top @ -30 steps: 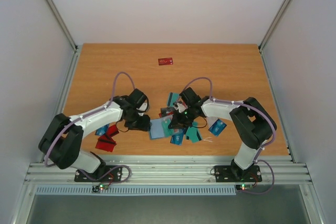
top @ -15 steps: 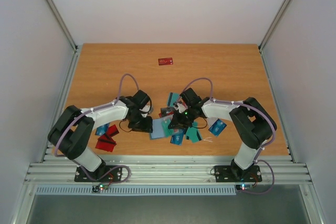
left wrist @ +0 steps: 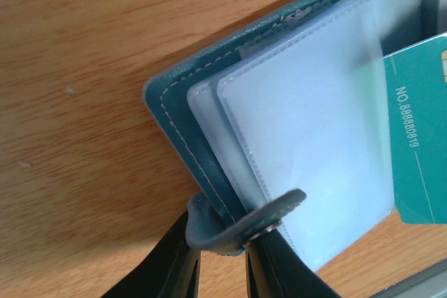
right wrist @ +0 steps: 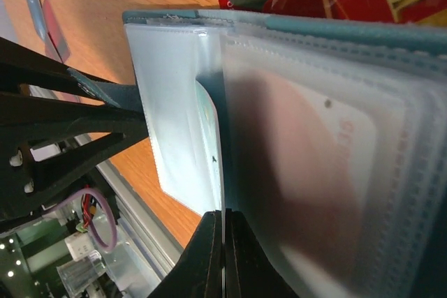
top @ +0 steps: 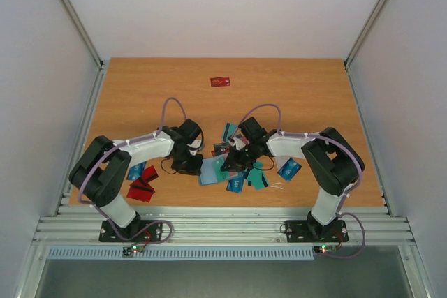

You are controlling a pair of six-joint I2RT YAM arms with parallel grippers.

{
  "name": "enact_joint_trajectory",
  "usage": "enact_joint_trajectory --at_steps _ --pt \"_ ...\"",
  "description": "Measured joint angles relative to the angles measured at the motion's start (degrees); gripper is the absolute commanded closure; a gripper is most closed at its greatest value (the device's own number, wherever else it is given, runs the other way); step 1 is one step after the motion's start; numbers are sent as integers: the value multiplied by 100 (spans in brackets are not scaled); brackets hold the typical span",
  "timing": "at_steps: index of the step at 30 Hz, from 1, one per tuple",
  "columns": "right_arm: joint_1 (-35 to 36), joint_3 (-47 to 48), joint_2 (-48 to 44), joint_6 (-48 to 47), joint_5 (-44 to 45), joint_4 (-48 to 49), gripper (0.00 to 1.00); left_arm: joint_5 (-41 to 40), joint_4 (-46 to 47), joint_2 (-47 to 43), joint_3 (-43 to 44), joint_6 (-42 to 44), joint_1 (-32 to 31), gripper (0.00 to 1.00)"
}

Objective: Put the credit cards into the card holder

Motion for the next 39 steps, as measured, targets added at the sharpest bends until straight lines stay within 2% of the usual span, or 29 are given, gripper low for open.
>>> enact_joint_trajectory --at_steps 26,39 --pt "-2 280 328 -221 -186 160 99 -37 -251 203 219 68 2 85" --pt "-37 -98 319 -219 -269 918 99 -20 -254 208 219 63 9 86"
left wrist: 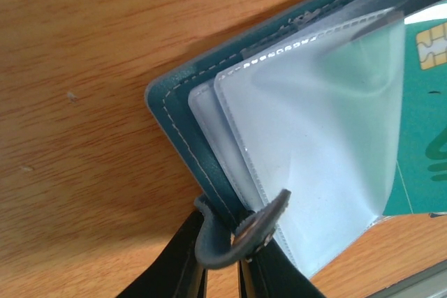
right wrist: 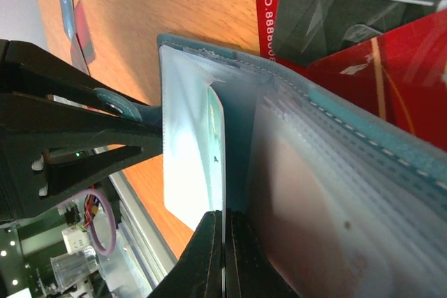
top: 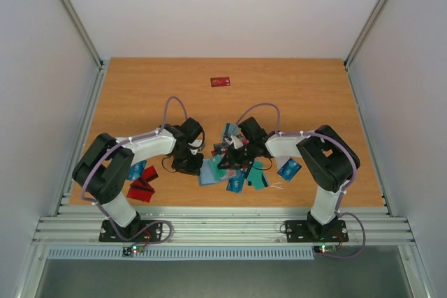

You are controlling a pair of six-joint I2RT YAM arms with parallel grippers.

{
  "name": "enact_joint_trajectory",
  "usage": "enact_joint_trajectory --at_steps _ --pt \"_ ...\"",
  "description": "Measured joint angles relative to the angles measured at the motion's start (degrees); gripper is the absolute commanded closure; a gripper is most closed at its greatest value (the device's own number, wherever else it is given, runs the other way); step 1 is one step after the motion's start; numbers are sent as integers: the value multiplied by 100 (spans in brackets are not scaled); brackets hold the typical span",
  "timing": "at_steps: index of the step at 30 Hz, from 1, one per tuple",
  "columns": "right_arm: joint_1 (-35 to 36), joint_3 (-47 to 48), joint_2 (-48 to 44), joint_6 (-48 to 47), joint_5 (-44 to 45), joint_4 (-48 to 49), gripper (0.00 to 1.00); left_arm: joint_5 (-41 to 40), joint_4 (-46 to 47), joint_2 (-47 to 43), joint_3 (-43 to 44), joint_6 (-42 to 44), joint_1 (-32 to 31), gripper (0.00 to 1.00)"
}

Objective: Put the credit cards into the card holder

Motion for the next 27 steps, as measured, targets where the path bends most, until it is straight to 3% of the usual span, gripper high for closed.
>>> enact_joint_trajectory --at_steps 27 --pt "44 -7 -225 -557 452 -238 99 74 -177 155 157 -24 33 86"
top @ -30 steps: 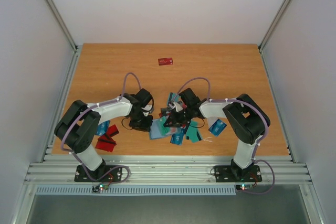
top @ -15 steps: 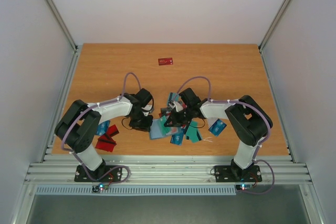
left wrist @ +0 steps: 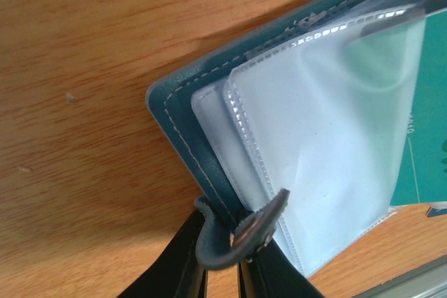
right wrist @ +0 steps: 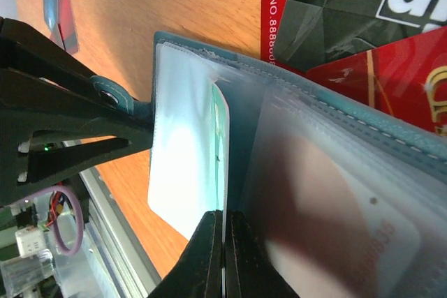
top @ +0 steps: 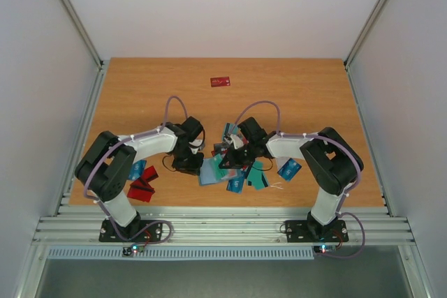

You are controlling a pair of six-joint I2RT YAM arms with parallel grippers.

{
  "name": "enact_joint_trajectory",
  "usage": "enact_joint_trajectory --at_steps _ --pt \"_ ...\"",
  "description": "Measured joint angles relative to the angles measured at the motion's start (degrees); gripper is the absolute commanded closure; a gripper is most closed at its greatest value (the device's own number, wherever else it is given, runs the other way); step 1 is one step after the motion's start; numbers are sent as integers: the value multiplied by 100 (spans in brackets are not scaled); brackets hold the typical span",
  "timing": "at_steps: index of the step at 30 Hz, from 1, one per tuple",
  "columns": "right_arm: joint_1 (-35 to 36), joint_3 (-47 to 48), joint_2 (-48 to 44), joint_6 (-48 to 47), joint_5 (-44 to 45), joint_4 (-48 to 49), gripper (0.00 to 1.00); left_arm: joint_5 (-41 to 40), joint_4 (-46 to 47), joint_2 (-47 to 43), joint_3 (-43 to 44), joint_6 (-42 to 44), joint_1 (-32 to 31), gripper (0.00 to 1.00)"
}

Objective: Put the credit cards into the card holder

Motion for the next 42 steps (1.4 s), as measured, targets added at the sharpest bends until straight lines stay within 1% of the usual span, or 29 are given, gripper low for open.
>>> enact_joint_trajectory --at_steps 9,18,26,34,38,42 --pt "4 0 -122 -271 188 -162 99 20 -33 28 28 -2 11 86" --pt "48 -2 -76 -238 188 -26 99 28 -33 28 28 -4 11 86" --pt "92 -96 -4 -98 195 348 99 44 -33 31 28 0 11 86" --pt "225 -223 35 321 192 837 99 72 -33 44 26 2 17 86" --pt "271 -227 37 481 181 896 98 83 -35 59 31 2 22 86" --pt "275 -212 46 595 109 890 96 90 -39 63 35 2 26 86"
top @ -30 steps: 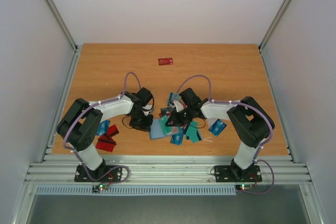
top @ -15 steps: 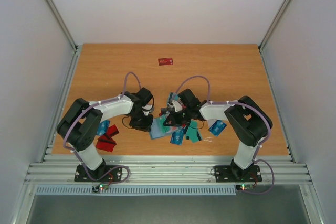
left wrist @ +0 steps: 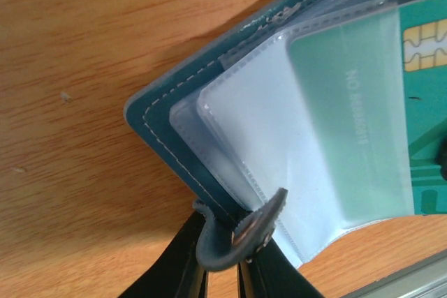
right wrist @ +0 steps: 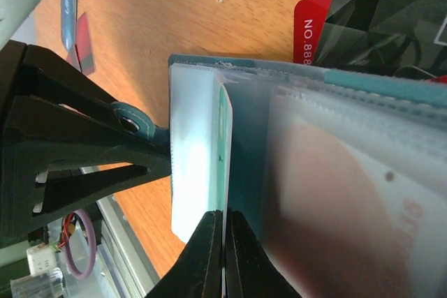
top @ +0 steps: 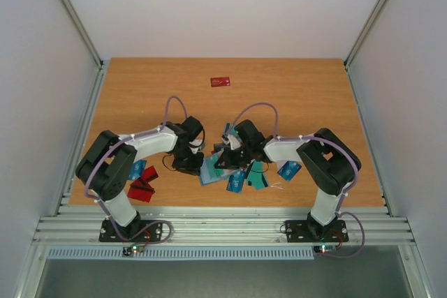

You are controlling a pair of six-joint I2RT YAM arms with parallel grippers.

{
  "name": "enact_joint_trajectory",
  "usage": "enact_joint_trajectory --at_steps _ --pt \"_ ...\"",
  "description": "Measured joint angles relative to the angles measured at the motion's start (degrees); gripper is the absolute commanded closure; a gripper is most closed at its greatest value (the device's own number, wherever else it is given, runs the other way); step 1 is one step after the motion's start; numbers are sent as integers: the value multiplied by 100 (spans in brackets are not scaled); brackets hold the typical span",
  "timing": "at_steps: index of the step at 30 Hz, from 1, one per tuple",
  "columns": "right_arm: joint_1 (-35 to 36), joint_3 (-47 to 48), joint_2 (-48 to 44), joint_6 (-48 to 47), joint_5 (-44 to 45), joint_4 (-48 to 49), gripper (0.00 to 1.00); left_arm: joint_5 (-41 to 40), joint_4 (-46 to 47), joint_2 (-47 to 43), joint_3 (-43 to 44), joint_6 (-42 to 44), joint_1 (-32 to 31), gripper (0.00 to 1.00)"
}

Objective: Put the credit cards into the card holder

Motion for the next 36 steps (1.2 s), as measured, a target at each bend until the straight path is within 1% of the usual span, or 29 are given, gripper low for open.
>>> enact_joint_trajectory --at_steps 2,6,13,16,18,21,25,31,36 --pt "0 55 24 33 -35 -81 93 4 0 4 2 0 0 86" --pt "4 249 76 68 24 -511 82 15 -11 11 17 0 0 86" --pt "70 815 96 -63 389 -1784 58 125 42 55 44 9 -11 86" --pt "79 1086 72 -157 540 -2267 50 125 42 55 44 20 -11 86" --pt "81 1209 31 -203 658 -2555 46 122 42 55 44 22 -11 86" --pt "96 1405 -31 -286 892 -3010 44 125 44 55 44 22 -11 86" --pt "199 1672 -33 -369 1154 -3471 45 122 44 55 44 24 -11 86" --pt "385 1954 50 -411 1429 -3803 46 125 44 52 44 46 -11 86" --pt "442 2072 376 -391 1596 -3897 46 131 44 52 44 48 -11 86"
